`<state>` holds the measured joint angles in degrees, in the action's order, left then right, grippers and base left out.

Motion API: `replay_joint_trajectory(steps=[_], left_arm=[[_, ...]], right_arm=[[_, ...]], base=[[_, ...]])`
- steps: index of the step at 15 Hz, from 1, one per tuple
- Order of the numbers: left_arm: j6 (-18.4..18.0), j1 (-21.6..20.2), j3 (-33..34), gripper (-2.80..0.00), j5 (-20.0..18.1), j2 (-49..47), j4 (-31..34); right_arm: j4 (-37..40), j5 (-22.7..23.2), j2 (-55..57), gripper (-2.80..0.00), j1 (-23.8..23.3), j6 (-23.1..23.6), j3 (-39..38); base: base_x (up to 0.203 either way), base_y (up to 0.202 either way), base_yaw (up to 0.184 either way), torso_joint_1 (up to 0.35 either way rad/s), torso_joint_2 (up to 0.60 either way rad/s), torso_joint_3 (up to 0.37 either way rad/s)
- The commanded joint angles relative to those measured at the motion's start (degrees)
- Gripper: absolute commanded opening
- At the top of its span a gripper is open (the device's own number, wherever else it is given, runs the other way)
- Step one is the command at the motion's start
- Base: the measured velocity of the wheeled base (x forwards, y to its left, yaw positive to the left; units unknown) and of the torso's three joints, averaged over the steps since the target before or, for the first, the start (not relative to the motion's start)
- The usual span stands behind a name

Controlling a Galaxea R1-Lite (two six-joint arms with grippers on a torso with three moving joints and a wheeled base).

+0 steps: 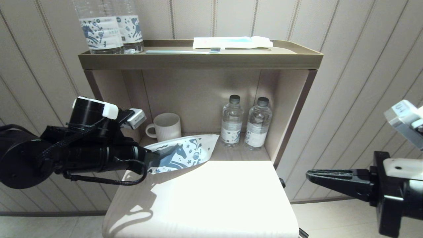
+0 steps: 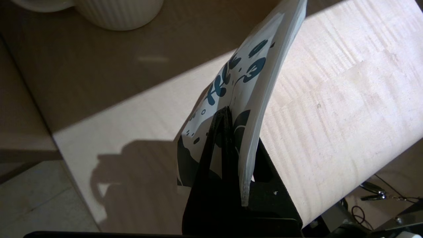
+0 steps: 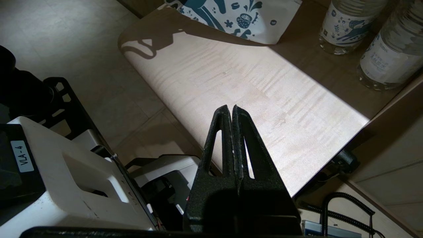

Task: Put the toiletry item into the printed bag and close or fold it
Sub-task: Close the strorage bag and place it on the desk

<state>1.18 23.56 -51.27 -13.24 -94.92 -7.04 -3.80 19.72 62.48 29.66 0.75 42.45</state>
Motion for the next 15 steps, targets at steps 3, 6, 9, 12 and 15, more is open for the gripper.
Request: replay_joint_trajectory(steps=[3,6,9,12,15], left_arm=[[2.3,4.4,1.3,0.00,4.3,-2.8,-5.3],[2.1,4.5,2.7,0.00,4.6,-1.1,-6.8],[2.0,4.3,2.9,0.00,4.9,3.0,-6.9],[1.7,4.1,1.9,0.00,5.0,7.8,-6.2],[1.6,4.1,0.5,0.00,5.0,14.9,-0.5]], right_arm=[[-0.1,0.1,-0.2,-2.80,0.0,0.0,-0.3],[-0.2,0.2,-0.4,-2.80,0.0,-0.1,-1.0],[-0.2,0.3,-1.2,-2.80,0.1,-0.1,-1.3],[-0.1,0.3,-2.9,-2.80,0.1,-0.2,-1.9],[0.0,0.3,-5.0,-2.80,0.8,-1.1,-2.3]], base=[[0.000,0.000,0.000,0.000,0.00,0.000],[0.000,0.000,0.000,0.000,0.00,0.000],[0.000,0.000,0.000,0.000,0.00,0.000],[0.000,0.000,0.000,0.000,0.00,0.000],[0.000,0.000,0.000,0.000,0.00,0.000]])
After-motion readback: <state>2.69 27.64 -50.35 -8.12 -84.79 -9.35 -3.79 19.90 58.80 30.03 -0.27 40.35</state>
